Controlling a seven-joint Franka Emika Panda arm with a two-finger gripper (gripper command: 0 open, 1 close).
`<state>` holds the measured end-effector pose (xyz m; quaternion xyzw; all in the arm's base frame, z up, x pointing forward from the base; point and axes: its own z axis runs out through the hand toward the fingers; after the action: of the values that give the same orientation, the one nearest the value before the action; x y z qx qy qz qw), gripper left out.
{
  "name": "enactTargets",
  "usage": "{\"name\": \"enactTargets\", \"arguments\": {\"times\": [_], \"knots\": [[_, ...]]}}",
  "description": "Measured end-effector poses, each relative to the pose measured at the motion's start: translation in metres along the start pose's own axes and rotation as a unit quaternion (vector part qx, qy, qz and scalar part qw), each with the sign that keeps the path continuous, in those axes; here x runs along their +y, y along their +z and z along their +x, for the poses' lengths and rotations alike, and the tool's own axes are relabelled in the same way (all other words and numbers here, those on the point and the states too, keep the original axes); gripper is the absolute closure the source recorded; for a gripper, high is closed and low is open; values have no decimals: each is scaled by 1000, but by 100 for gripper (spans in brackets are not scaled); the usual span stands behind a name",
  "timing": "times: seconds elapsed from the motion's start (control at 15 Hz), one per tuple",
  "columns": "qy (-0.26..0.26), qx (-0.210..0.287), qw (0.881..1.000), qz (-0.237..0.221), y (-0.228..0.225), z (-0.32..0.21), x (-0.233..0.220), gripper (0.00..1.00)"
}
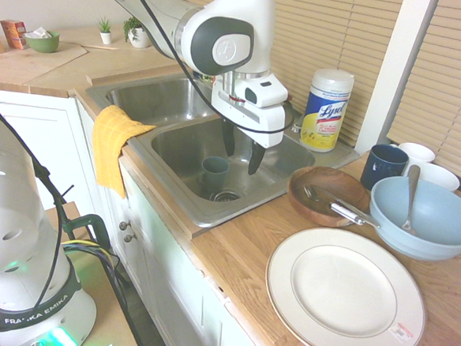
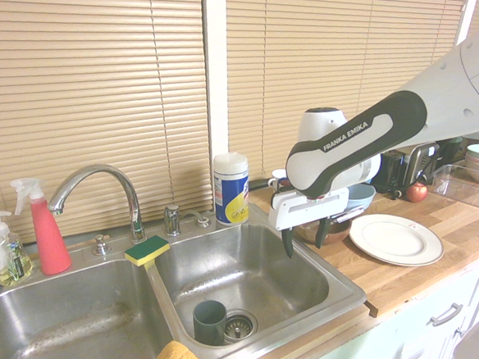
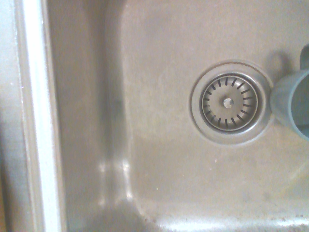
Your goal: Put the spoon into the sink
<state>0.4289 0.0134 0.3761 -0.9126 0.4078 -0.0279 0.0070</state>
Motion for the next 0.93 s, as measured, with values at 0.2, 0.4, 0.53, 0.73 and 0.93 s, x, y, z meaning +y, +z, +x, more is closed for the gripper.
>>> {"name": "enactTargets", "arguments": {"times": [0.2, 0.4, 0.53, 0.73, 0.93], "knots": [[5, 12, 1000, -1, -1, 2, -1, 0], [35, 71, 997, 15, -17, 18, 4, 0], [64, 115, 991, 30, -37, 34, 19, 0], [122, 175, 976, 47, -66, 59, 55, 0], [175, 208, 960, 66, -80, 91, 90, 0]]}}
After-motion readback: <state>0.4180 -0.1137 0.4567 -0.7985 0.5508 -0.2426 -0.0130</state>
